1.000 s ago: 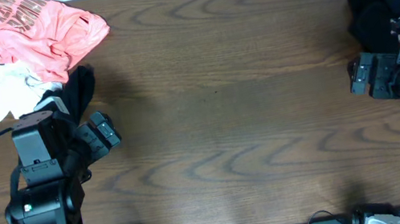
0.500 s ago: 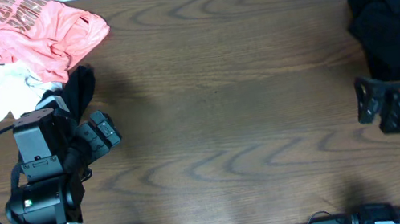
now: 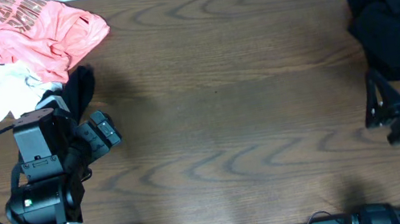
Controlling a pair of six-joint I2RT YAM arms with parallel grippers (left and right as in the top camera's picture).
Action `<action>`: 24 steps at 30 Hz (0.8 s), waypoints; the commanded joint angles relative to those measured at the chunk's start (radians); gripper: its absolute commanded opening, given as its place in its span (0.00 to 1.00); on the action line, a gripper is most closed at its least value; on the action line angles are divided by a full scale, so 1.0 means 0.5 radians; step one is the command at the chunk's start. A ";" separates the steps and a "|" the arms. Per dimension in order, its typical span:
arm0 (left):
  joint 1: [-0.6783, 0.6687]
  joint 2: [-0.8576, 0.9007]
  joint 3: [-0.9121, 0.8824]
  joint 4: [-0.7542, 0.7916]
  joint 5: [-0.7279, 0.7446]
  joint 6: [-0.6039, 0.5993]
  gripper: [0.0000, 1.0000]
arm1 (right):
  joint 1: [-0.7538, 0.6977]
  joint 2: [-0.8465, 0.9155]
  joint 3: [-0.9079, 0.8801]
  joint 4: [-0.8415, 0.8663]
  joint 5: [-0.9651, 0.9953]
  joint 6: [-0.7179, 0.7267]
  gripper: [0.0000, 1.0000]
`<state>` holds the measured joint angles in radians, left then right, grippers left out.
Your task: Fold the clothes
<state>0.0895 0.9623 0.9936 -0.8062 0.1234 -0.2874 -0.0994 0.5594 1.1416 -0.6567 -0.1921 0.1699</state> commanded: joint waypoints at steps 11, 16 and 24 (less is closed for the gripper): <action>-0.008 0.008 0.011 -0.002 -0.024 -0.003 0.98 | 0.182 -0.450 -1.361 1.368 -0.053 -0.446 0.99; -0.008 0.008 0.011 -0.002 -0.024 -0.003 0.98 | 0.214 -0.623 -1.649 1.466 0.002 -0.545 0.99; -0.008 0.008 0.011 -0.002 -0.024 -0.003 0.98 | 0.214 -0.887 -1.953 1.470 0.009 -0.546 0.99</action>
<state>0.0895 0.9653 0.9936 -0.8059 0.1234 -0.2878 -0.0048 0.1497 0.2054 0.0746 -0.2016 -0.0784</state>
